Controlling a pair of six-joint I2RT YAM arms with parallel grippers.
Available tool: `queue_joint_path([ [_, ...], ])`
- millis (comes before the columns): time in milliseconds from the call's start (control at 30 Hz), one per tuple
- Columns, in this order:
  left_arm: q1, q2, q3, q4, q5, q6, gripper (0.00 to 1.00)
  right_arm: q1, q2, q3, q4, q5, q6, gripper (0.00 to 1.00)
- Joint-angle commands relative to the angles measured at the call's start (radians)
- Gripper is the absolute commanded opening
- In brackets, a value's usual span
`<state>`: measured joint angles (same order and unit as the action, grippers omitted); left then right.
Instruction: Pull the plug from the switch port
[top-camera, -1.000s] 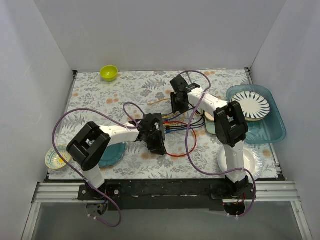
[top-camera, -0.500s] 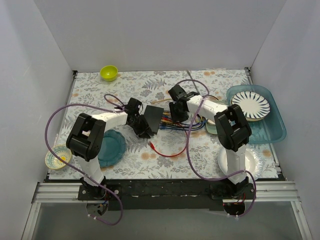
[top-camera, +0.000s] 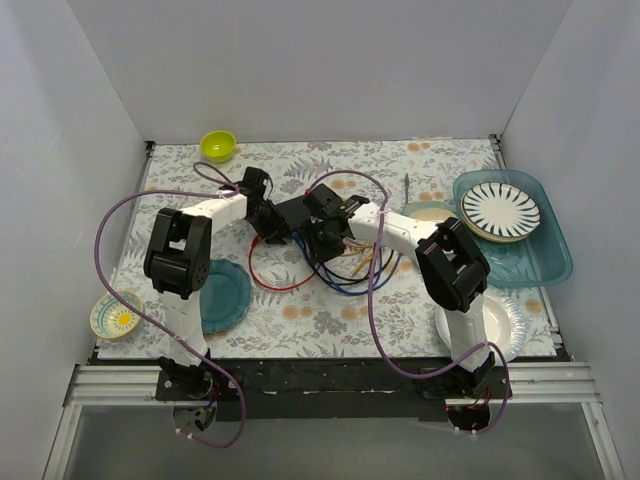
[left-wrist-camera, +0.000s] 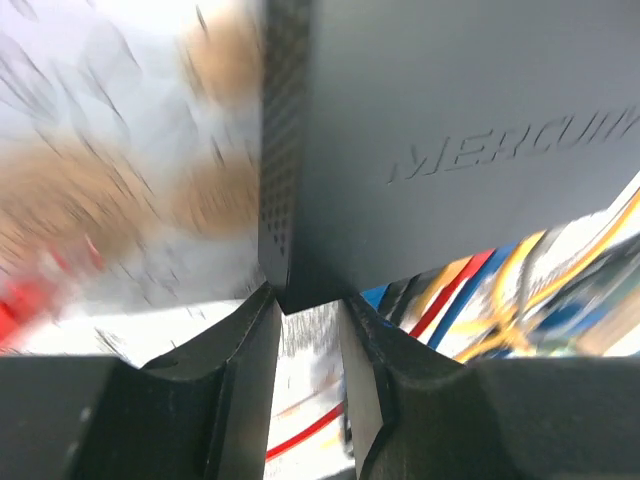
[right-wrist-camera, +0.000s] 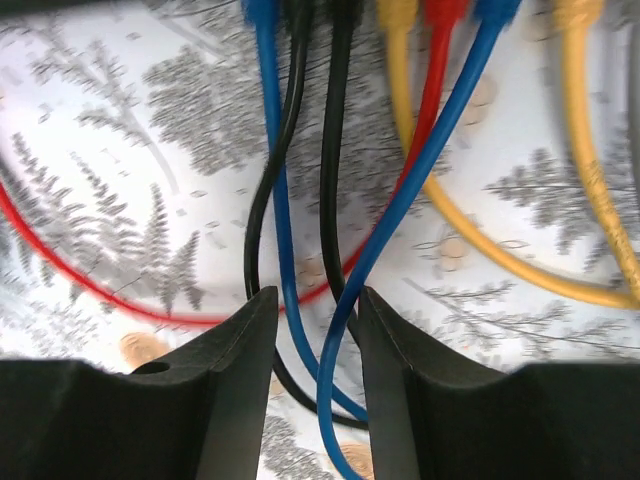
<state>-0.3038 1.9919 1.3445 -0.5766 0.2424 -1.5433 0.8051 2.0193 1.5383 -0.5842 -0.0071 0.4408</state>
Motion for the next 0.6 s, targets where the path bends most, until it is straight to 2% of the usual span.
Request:
queue_joint_path([
  [0, 0.046, -0.002, 0.061, 0.008, -0.098, 0.025, 0.29, 0.031, -0.017, 0.052, -0.029, -0.126, 0.038, 0.46],
  [167, 0.072, -0.056, 0.071, 0.003, -0.133, 0.054, 0.29, 0.013, -0.109, 0.097, -0.056, -0.007, 0.03, 0.48],
  [267, 0.078, -0.12, 0.071, -0.038, -0.17, 0.08, 0.29, -0.075, -0.178, 0.054, -0.023, -0.011, 0.035, 0.5],
  [300, 0.08, -0.143, 0.055, -0.035, -0.173, 0.078, 0.29, -0.139, -0.183, 0.04, -0.017, -0.016, 0.038, 0.5],
  [400, 0.078, -0.234, -0.034, 0.003, -0.147, 0.057, 0.29, -0.23, -0.156, 0.003, -0.002, -0.005, 0.029, 0.49],
  [567, 0.074, -0.277, -0.134, 0.021, -0.085, 0.035, 0.29, -0.25, -0.064, 0.01, -0.042, 0.036, -0.001, 0.47],
])
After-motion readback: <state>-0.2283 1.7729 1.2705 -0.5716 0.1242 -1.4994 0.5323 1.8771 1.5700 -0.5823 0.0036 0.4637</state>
